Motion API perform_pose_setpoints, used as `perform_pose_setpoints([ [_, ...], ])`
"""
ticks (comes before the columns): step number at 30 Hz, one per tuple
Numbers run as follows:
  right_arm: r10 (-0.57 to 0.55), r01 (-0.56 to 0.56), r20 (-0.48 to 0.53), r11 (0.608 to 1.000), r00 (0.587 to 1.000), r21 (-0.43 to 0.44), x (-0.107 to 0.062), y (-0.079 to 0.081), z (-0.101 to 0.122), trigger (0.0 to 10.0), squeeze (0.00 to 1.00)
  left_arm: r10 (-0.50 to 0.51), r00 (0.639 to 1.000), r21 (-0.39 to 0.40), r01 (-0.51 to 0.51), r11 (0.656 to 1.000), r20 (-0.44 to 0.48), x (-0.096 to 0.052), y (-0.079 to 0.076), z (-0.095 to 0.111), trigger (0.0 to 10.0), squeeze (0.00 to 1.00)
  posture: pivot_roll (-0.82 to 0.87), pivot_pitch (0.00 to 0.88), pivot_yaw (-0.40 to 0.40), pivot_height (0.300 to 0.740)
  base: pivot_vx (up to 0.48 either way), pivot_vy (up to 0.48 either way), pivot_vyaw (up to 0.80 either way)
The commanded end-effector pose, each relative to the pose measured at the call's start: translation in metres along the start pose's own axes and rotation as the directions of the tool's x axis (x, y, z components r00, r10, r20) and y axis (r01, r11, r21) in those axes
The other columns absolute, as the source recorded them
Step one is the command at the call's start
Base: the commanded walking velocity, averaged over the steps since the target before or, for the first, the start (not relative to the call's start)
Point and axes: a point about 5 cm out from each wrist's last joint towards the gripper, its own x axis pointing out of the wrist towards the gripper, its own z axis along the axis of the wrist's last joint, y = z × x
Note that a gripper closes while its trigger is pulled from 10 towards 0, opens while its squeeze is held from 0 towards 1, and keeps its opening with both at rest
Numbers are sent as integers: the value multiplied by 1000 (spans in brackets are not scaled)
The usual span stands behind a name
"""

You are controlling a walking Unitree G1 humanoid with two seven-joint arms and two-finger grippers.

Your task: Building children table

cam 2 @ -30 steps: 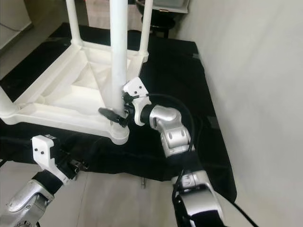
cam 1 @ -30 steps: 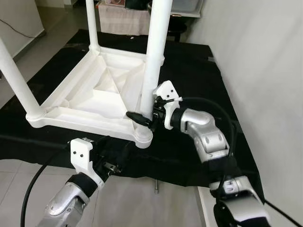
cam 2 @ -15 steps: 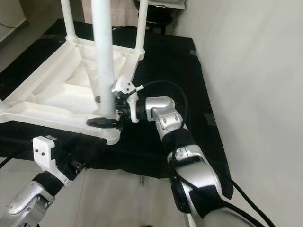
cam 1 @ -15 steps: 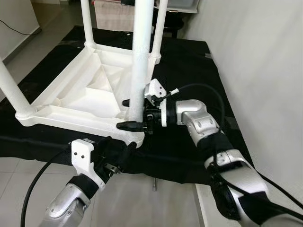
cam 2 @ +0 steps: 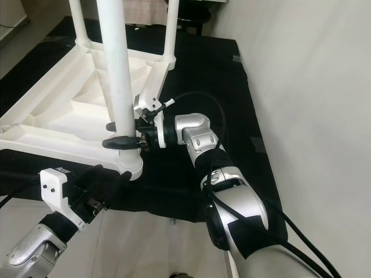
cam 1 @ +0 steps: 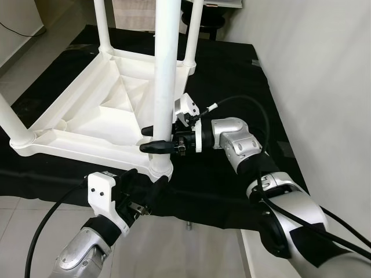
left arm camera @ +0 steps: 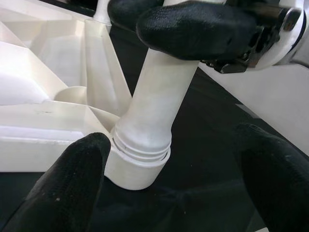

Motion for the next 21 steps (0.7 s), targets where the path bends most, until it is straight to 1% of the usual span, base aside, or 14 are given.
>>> perform_pose_setpoints([
  [1, -189, 190, -62, 982, 980, 3, -9, -5, -17, 0, 0, -3, 1000, -11, 3, 1000, -8, -1, -2, -2, 10000, 0, 42, 169, -133, 740, 0, 0, 0],
  [5, -223, 223, -65, 975, 973, 4, -10, -6, -18, 0, 0, -3, 1000, -11, 3, 1000, -8, -1, -1, -2, 10000, 0, 42, 169, -133, 740, 0, 0, 0],
  [6, -540, 546, -145, 838, 829, 6, -18, 2, -41, 0, 0, -1, 1000, -10, 1, 1000, -8, -2, 1, -1, 10000, 0, -1, 155, -131, 740, 0, 0, 0],
  [7, -698, 705, -200, 708, 688, -45, -28, 21, -57, 0, 0, 0, 1000, -10, 0, 1000, -7, -2, 4, -1, 10000, 0, -1, 151, -126, 740, 0, 0, 0],
  [8, -698, 705, -200, 708, 688, -45, -28, 21, -57, 0, 0, 0, 1000, -10, 0, 1000, -7, -2, 4, -1, 10000, 0, -1, 151, -126, 740, 0, 0, 0],
  [9, -822, 828, -228, 552, 522, -95, -43, 35, -64, 0, 0, 1, 1000, -9, -1, 1000, -8, -2, 6, -2, 10000, 0, -16, 143, -107, 740, 0, 0, 0],
  [10, -862, 865, -226, 486, 453, -122, -48, 41, -64, 0, 0, 0, 1000, -8, 0, 1000, -10, -1, 7, -3, 10000, 0, -16, 143, -107, 740, 0, 0, 0],
  [12, -862, 865, -226, 486, 453, -122, -48, 41, -64, 0, 0, 0, 1000, -8, 0, 1000, -10, -1, 7, -3, 10000, 0, -16, 143, -107, 740, 0, 0, 0],
  [14, -842, 846, -209, 524, 498, -97, -40, 32, -61, 0, 0, -11, 1000, -12, 11, 1000, -18, 2, 9, -5, 10000, 0, -2, 109, -122, 740, 0, 0, 0],
  [16, -842, 846, -209, 524, 498, -97, -40, 32, -61, 0, 0, -11, 1000, -12, 11, 1000, -18, 2, 9, -5, 10000, 0, -2, 109, -122, 740, 0, 0, 0],
  [17, -826, 832, -207, 549, 525, -81, -35, 30, -61, 0, 0, -13, 1000, -10, 13, 1000, -20, 3, 9, -6, 10000, 0, -7, 103, -120, 740, 0, 0, 0],
  [19, -816, 824, -203, 563, 541, -69, -32, 30, -60, 0, 0, -5, 1000, -7, 5, 1000, -17, 2, 9, -6, 10000, 0, -5, 101, -122, 740, 0, 0, 0],
  [20, -801, 812, -210, 582, 560, -54, -27, 32, -60, 4980, 0, 4, 1000, -5, -4, 1000, -12, 2, 9, -6, 10000, 0, -2, 101, -124, 740, 0, 0, 0],
  [21, -801, 812, -210, 582, 560, -54, -27, 32, -60, 4980, 0, 4, 1000, -5, -4, 1000, -12, 2, 9, -6, 10000, 0, -2, 101, -124, 740, 0, 0, 0],
])
